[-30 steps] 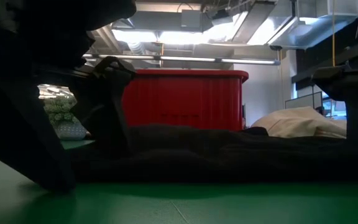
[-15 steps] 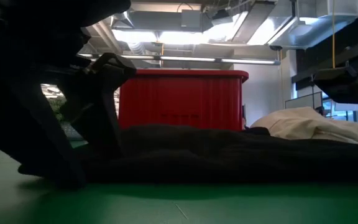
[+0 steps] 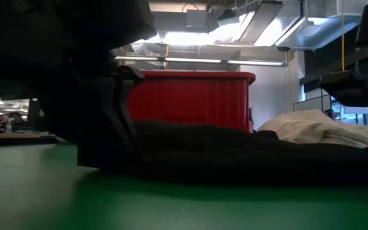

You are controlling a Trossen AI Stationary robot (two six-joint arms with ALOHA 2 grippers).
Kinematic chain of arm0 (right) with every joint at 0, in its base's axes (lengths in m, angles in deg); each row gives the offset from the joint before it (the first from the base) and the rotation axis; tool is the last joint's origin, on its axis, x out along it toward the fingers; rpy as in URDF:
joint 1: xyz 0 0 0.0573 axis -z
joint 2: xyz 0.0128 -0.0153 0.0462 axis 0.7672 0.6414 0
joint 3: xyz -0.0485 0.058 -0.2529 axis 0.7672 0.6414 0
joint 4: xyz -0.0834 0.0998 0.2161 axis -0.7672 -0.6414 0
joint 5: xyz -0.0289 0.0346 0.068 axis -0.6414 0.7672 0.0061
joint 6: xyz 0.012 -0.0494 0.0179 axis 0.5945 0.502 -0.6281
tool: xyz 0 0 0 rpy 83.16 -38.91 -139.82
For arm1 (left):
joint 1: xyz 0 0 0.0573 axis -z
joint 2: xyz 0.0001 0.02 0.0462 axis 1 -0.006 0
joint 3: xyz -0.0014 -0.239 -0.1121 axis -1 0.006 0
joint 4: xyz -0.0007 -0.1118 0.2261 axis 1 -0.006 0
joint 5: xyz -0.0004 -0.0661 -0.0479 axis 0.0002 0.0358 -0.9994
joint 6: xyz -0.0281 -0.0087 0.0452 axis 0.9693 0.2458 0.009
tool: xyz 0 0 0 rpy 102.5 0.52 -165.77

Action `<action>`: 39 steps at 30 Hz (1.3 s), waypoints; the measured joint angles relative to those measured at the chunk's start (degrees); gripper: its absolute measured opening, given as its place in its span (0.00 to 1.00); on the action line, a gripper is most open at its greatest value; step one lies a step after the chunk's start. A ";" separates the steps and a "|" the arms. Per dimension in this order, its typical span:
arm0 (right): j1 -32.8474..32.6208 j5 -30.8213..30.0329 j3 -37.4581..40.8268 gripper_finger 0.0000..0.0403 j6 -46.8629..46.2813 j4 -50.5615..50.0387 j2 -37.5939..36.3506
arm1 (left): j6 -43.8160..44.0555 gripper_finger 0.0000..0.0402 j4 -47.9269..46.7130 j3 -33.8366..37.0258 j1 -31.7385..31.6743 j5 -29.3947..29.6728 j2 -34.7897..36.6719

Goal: Fold laundry
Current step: Fold the black shirt

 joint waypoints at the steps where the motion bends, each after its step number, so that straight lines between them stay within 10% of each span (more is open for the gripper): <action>1: 0.00 0.75 0.02 0.03 -0.60 -0.17 -0.57 | 0.09 0.01 -0.01 0.04 0.02 -1.48 0.32; 18: -6.93 2.27 -4.68 0.01 -6.15 0.67 -5.62 | 2.06 0.00 -16.81 -17.17 4.70 -15.84 1.58; 39: -7.19 4.04 3.83 0.01 -2.72 23.28 -5.73 | 0.42 0.00 -0.69 -9.78 3.73 -22.22 3.13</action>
